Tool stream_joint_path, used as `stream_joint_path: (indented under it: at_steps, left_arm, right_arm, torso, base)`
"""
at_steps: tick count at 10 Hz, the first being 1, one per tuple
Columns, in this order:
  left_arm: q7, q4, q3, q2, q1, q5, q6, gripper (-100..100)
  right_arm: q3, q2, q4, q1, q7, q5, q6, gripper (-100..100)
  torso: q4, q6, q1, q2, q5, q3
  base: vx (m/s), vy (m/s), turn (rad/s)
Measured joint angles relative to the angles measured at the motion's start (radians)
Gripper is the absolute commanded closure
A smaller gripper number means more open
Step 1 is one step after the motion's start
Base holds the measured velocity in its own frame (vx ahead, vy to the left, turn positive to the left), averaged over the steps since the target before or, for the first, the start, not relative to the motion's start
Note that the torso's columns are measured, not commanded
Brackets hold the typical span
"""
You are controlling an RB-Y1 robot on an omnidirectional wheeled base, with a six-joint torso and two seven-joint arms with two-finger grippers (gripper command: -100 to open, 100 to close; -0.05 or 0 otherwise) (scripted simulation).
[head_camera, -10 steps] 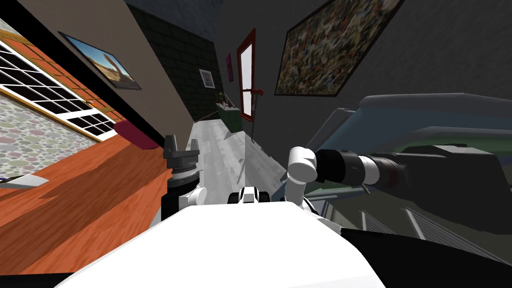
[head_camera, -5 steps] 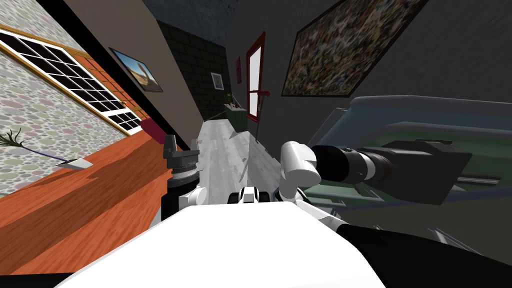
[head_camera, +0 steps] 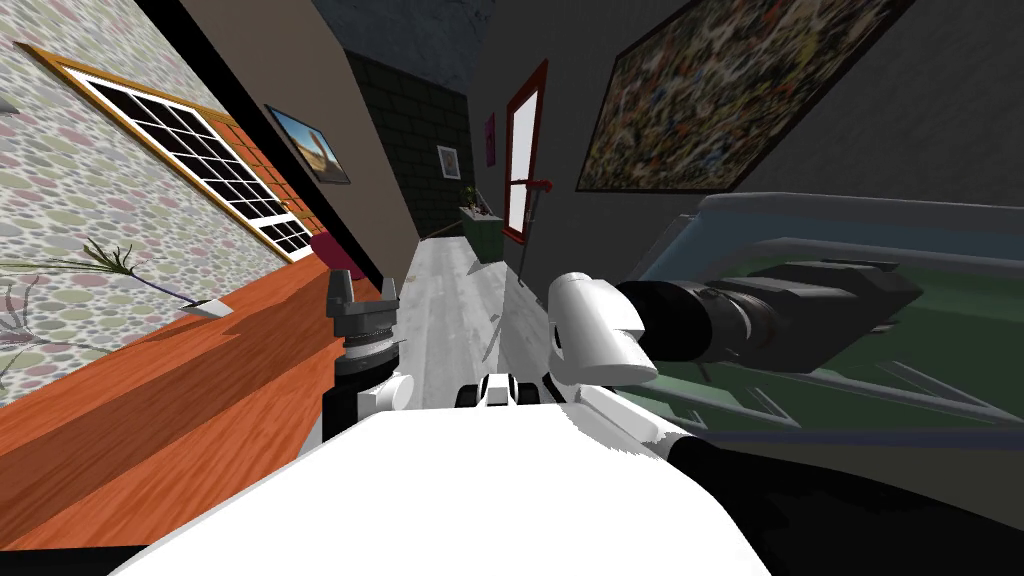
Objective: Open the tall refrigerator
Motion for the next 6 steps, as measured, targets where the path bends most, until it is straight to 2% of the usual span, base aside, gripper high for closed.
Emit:
stream_joint_path:
  at_steps: [2,4,6]
  left_arm:
    - [0.0,0.0,0.0,0.0,0.0,0.0,0.0,0]
    - [0.0,0.0,0.0,0.0,0.0,0.0,0.0,0]
    - [0.0,0.0,0.0,0.0,0.0,0.0,0.0,0]
  right_arm:
    - [0.068,0.006,-0.005,-0.058,-0.049,-0.023,-0.05,100]
    - [0.093,-0.009,0.016,-0.107,-0.07,-0.032,-0.059,100]
    - [0.1,-0.016,0.02,-0.15,-0.067,-0.034,-0.057,100]
  torso:
    - [-0.001,0.001,0.0,-0.004,0.0,-0.002]
    - [-0.001,0.0,0.0,-0.004,0.0,-0.003]
    - [-0.001,0.0,0.0,-0.002,0.0,-0.002]
  base:
    - [-0.007,0.0,-0.015]
    - [0.0,0.0,0.0]
    - [0.0,0.0,0.0]
